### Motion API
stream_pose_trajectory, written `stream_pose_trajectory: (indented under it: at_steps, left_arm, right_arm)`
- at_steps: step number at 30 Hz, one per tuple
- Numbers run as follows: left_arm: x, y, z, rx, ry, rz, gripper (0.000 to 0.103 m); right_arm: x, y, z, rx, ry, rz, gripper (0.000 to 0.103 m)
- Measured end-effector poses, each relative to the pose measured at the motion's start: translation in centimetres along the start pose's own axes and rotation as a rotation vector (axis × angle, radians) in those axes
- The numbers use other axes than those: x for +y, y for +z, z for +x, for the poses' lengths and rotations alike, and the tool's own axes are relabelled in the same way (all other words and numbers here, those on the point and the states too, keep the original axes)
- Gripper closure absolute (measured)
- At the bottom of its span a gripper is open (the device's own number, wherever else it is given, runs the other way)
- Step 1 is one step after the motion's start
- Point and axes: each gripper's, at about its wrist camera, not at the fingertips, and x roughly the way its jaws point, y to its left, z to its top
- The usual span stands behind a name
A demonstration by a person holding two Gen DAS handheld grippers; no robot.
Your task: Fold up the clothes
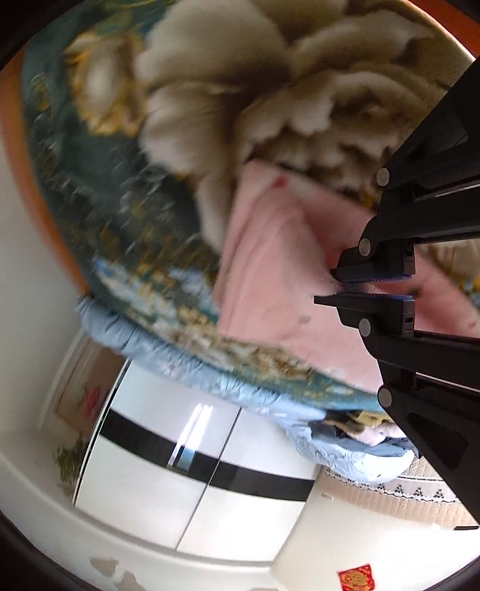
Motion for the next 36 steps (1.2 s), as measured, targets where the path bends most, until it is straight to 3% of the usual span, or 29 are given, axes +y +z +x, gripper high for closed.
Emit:
stream_pose_trajectory:
  at_steps: [8,14,17,19,20,23,25,26,27,29,30,33,34,36]
  left_arm:
    - [-1.2,-0.1,-0.9,-0.020,-0.026,0.068,0.099]
    - [1.2,0.4,-0.6,0.002,-0.120,-0.063,0.098]
    - [1.7,1.3,-0.8,-0.033,-0.139,-0.109,0.078]
    - [1.7,2.3,-0.5,-0.048,-0.185,-0.132,0.054]
    - [1.7,2.8,-0.2,-0.048,-0.197,-0.150,0.052]
    - [1.8,4.1,0.4,-0.066,-0.213,-0.188,0.052]
    - [1.9,4.8,1.0,-0.064,-0.177,-0.203,0.055]
    - [1.9,5.0,1.2,-0.067,-0.170,-0.205,0.059]
    - [1.7,5.1,1.3,-0.073,-0.155,-0.189,0.075]
    - [1.1,5.1,0.9,-0.092,-0.114,-0.143,0.084]
    - [0.7,5.0,0.3,-0.112,-0.135,-0.127,0.089]
    - [-1.1,4.9,-3.4,-0.213,-0.219,-0.046,0.089]
    - [-1.2,4.9,-4.3,-0.235,-0.212,-0.031,0.089]
    - [-0.2,5.0,-3.9,-0.208,-0.131,-0.029,0.089]
  right_arm:
    - [1.3,0.2,-0.1,-0.008,-0.035,-0.058,0.098]
    - [0.5,-0.2,0.6,0.016,-0.062,-0.019,0.098]
    - [0.2,-0.2,0.8,0.024,-0.062,-0.003,0.098]
    - [0.2,-0.1,0.9,0.027,-0.061,0.008,0.098]
    - [0.3,-0.1,1.0,0.027,-0.064,0.008,0.098]
    - [0.7,0.0,1.0,0.029,-0.077,0.003,0.097]
    - [0.8,0.1,1.1,0.030,-0.085,-0.001,0.097]
    - [0.9,0.1,1.0,0.030,-0.088,-0.001,0.097]
    - [0.9,0.1,1.0,0.031,-0.092,-0.001,0.097]
    - [1.1,0.1,1.0,0.030,-0.100,-0.003,0.097]
    - [1.1,0.2,1.0,0.029,-0.102,-0.004,0.097]
    - [1.4,0.3,0.8,0.024,-0.108,-0.015,0.097]
    - [1.5,0.4,0.8,0.021,-0.111,-0.018,0.097]
    - [1.3,0.4,0.9,0.020,-0.110,-0.010,0.097]
